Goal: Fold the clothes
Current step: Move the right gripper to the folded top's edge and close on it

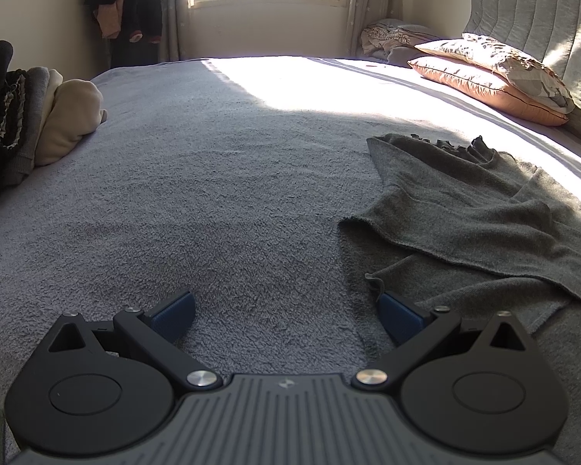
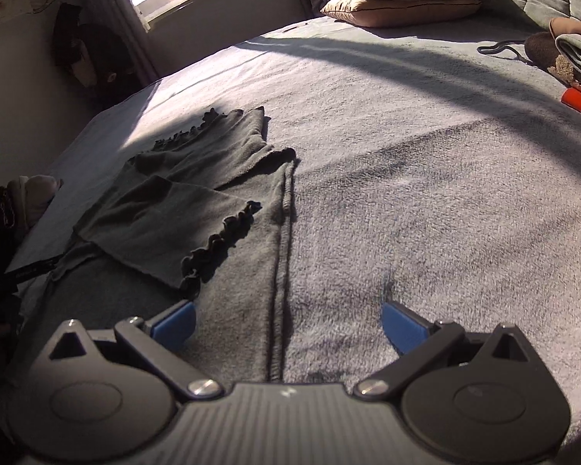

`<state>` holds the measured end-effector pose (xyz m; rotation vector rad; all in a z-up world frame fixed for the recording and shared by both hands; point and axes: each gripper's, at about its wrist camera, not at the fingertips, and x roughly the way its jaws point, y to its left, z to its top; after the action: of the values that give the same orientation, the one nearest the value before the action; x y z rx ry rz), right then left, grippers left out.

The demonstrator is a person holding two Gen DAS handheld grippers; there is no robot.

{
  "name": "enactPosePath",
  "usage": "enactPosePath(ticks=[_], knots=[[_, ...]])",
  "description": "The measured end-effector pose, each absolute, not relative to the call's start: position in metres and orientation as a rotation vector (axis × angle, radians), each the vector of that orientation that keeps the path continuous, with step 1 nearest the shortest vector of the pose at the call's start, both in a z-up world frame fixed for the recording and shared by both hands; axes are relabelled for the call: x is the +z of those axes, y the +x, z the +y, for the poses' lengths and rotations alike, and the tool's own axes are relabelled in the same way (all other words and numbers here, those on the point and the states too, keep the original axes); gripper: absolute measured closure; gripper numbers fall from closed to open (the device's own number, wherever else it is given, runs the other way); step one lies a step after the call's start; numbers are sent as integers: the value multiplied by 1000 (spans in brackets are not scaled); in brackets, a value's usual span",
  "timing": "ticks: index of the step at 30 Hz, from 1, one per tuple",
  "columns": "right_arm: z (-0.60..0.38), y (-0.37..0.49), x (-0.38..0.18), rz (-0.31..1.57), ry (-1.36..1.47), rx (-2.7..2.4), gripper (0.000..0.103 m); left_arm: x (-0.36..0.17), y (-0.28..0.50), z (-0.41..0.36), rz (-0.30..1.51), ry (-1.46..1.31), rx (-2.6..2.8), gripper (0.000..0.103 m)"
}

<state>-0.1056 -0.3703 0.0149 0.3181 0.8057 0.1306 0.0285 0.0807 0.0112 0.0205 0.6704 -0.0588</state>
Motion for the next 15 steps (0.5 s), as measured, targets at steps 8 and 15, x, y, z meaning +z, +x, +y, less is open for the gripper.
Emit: enactPosePath(ticks=[8, 15], knots=[[-345, -136, 12, 814, 180, 192, 4, 19, -28, 82, 702, -71, -92, 0], [-342, -133, 14, 796, 180, 201, 41, 26, -81, 70, 762, -17, -138, 0]])
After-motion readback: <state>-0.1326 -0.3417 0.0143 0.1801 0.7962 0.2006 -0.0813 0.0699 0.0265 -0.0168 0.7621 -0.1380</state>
